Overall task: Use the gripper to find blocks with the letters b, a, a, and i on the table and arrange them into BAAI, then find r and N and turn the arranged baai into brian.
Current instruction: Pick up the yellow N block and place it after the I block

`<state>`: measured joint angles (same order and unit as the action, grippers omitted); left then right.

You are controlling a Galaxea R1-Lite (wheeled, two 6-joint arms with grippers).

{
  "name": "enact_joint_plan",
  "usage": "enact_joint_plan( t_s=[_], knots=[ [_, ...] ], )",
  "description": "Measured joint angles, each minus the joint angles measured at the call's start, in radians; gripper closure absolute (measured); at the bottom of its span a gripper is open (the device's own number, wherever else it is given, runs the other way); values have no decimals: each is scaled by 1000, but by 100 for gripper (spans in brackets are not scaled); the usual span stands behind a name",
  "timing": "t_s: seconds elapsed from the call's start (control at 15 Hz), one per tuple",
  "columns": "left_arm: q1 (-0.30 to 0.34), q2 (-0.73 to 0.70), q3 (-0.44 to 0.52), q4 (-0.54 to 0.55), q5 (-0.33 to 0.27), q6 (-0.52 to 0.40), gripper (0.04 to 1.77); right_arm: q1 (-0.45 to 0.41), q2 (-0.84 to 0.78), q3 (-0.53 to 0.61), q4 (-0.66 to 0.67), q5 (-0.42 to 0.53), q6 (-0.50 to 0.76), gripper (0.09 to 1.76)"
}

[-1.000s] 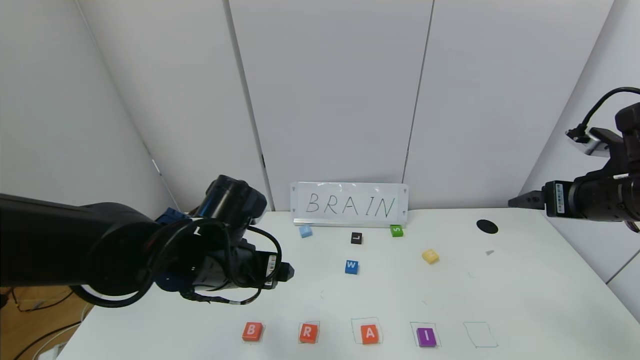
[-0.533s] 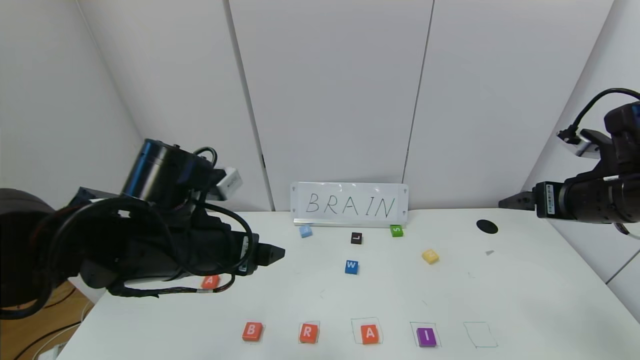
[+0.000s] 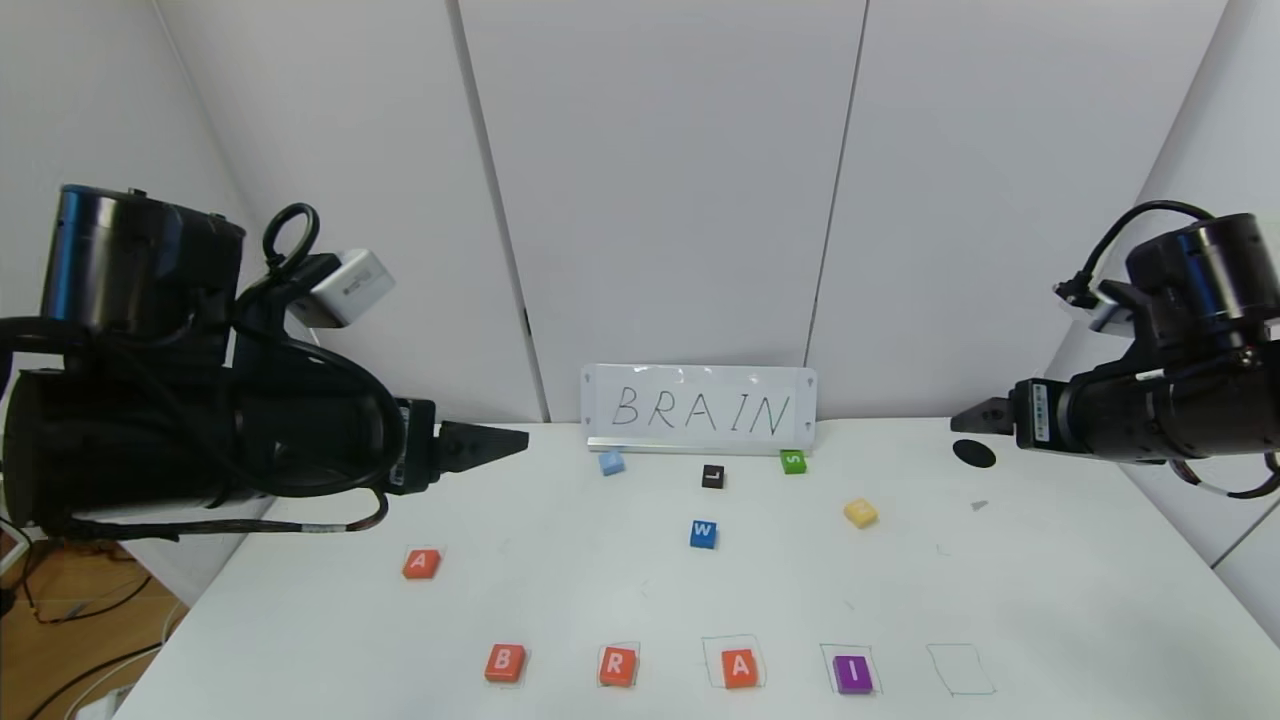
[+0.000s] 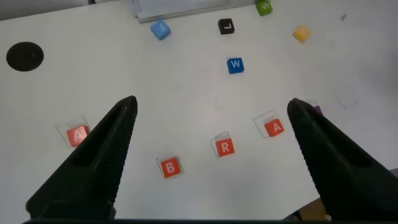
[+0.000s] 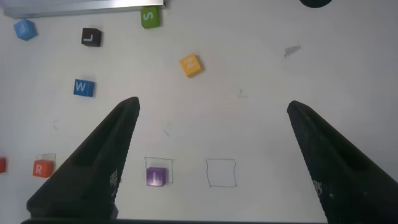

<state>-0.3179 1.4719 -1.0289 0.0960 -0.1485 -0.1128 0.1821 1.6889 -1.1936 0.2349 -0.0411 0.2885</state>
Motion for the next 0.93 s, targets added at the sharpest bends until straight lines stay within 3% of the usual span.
enact_joint_plan(
  t_s=[0.2, 0.53, 0.93],
  knots=[
    [65, 27, -5, -29, -34, 2, 9, 57, 78, -31, 1, -44, 108, 14],
    [94, 62, -6, -38, -36, 19, 9, 119, 270, -142, 36, -145, 290, 14],
    [98, 77, -5, -38, -36, 21, 9, 149, 480, -511, 403, -159, 620, 14]
  ],
)
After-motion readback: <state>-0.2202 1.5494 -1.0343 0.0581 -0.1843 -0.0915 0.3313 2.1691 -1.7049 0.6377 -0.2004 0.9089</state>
